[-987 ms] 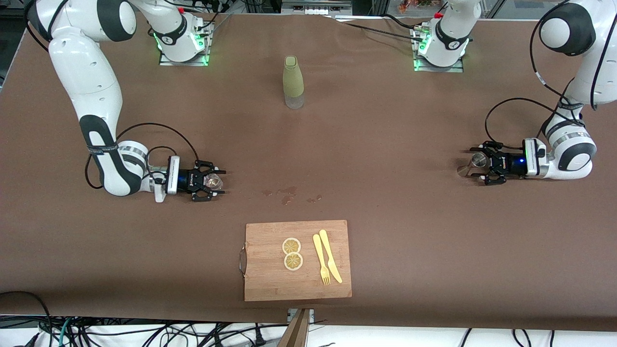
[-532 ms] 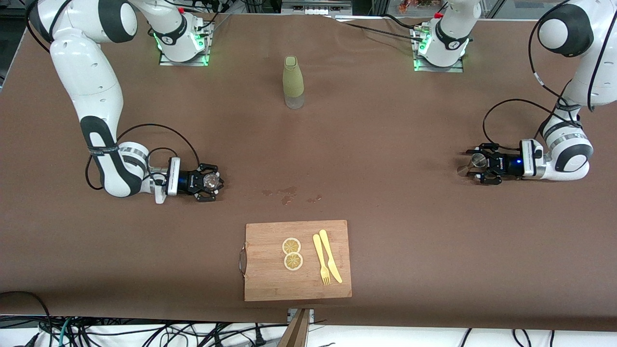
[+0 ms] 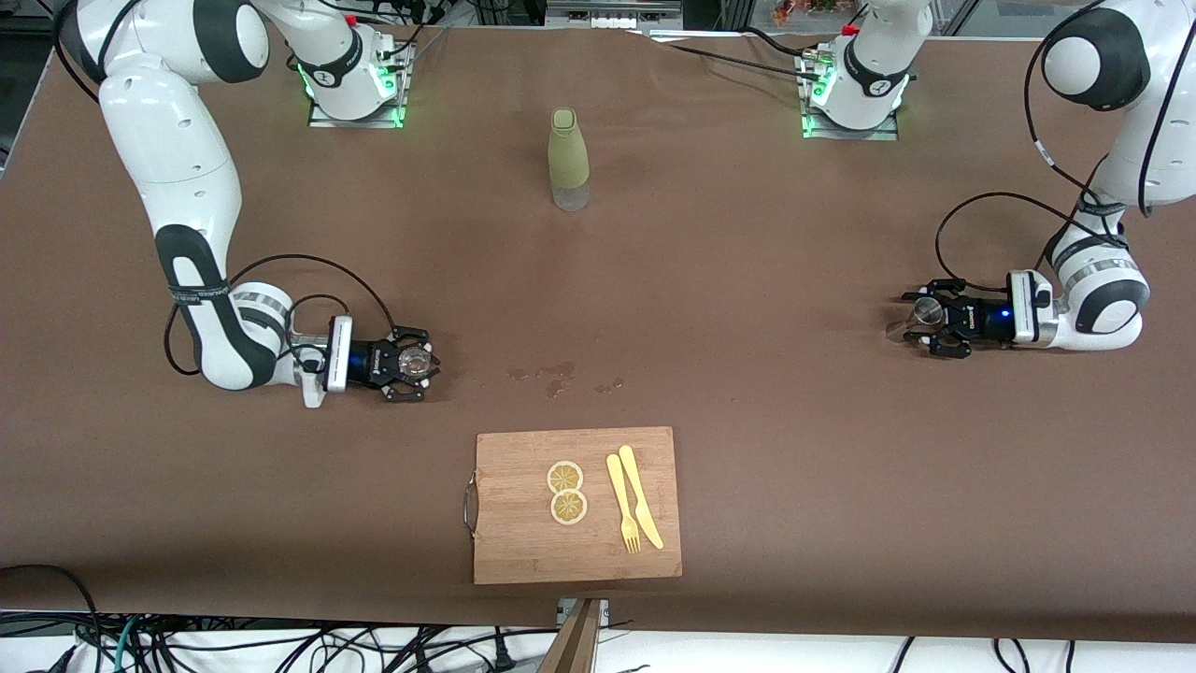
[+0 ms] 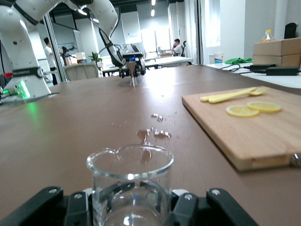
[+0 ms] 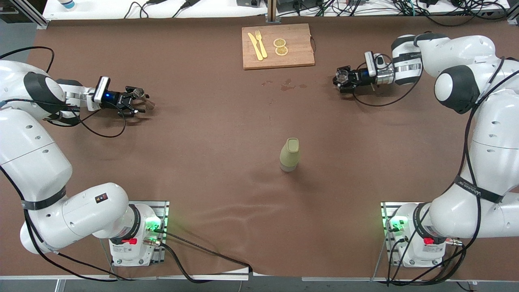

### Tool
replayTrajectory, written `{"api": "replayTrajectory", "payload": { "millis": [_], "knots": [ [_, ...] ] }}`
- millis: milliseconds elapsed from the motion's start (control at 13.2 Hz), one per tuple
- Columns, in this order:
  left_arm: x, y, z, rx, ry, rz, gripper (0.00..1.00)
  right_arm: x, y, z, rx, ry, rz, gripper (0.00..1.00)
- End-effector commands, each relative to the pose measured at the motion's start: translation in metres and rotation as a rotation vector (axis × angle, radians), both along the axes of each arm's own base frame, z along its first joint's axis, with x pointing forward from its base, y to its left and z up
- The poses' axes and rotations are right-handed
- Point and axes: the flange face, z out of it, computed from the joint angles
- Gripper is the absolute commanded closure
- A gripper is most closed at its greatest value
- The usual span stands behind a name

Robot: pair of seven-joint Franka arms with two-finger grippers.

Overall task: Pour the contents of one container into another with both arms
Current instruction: 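Lift the glass with the right gripper while the left gripper lifts the jigger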

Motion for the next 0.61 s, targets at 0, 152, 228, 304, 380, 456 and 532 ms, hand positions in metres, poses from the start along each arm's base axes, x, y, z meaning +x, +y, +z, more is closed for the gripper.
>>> {"api": "replayTrajectory", "payload": {
  "millis": [0,152,228,304,380,456,532],
  "knots": [
    [-0.001,0.000,0.001,0.002,-0.071,0.024,0.61,0.022,0.045,0.024,0.004,0.021,0.010,0.99],
    [-0.001,0.000,0.001,0.003,-0.071,0.021,0.85,0.032,0.086,0.042,0.003,0.015,0.027,0.99],
    [-0.002,0.001,0.000,0.002,-0.071,0.023,1.00,0.035,0.106,0.050,0.004,-0.001,0.034,0.99],
    [-0.003,0.001,-0.002,0.000,-0.071,0.024,1.00,0.034,0.117,0.051,0.007,0.006,0.020,0.99],
    [-0.002,0.001,-0.002,-0.002,-0.074,0.027,1.00,0.033,0.130,0.053,0.010,0.014,0.012,0.99],
    [-0.001,0.000,-0.001,-0.005,-0.076,0.034,1.00,0.032,0.142,0.060,0.006,0.017,0.008,0.99],
    [0.001,0.000,-0.001,-0.011,-0.076,0.050,1.00,0.033,0.154,0.071,-0.006,0.024,0.001,0.99]
  ]
}}
